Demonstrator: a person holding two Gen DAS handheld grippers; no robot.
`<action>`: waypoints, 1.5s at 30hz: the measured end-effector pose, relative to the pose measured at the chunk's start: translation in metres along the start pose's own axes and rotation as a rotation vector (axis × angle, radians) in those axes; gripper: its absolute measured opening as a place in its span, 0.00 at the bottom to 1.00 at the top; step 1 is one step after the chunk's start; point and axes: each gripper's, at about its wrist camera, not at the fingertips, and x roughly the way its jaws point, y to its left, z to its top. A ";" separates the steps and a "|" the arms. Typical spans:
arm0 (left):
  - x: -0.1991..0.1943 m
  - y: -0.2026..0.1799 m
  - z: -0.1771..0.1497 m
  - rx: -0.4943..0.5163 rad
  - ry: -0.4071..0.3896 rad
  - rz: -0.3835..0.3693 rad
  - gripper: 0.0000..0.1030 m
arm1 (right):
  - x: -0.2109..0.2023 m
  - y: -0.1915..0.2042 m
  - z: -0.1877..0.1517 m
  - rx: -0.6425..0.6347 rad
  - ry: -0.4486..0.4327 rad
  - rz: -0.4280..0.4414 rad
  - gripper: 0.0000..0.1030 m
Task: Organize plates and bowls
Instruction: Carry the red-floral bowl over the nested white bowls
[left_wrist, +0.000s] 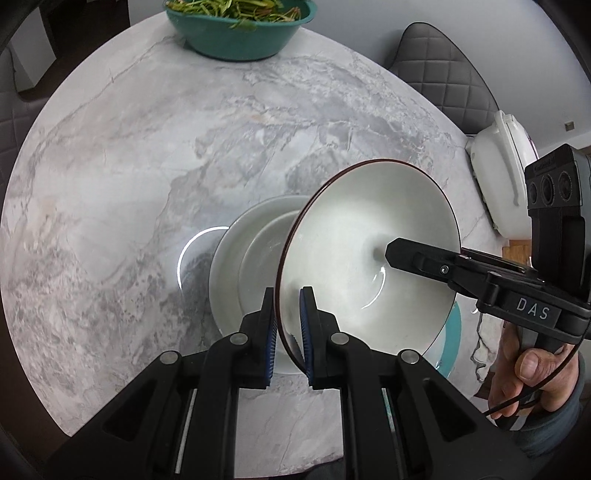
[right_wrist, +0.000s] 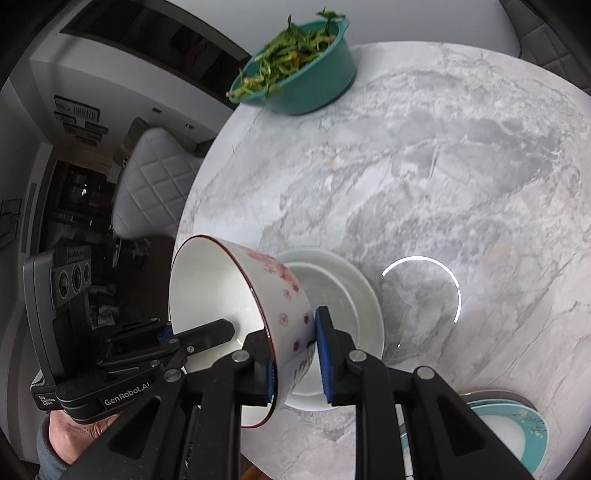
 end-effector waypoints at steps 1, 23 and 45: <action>0.002 0.002 -0.002 -0.003 0.004 -0.001 0.10 | 0.002 0.000 -0.001 -0.001 0.007 -0.002 0.21; 0.053 0.016 -0.003 -0.017 0.107 -0.003 0.10 | 0.031 -0.008 -0.008 -0.007 0.064 -0.092 0.20; 0.063 0.014 0.009 -0.027 0.111 0.036 0.20 | 0.045 -0.001 -0.007 -0.101 0.092 -0.189 0.18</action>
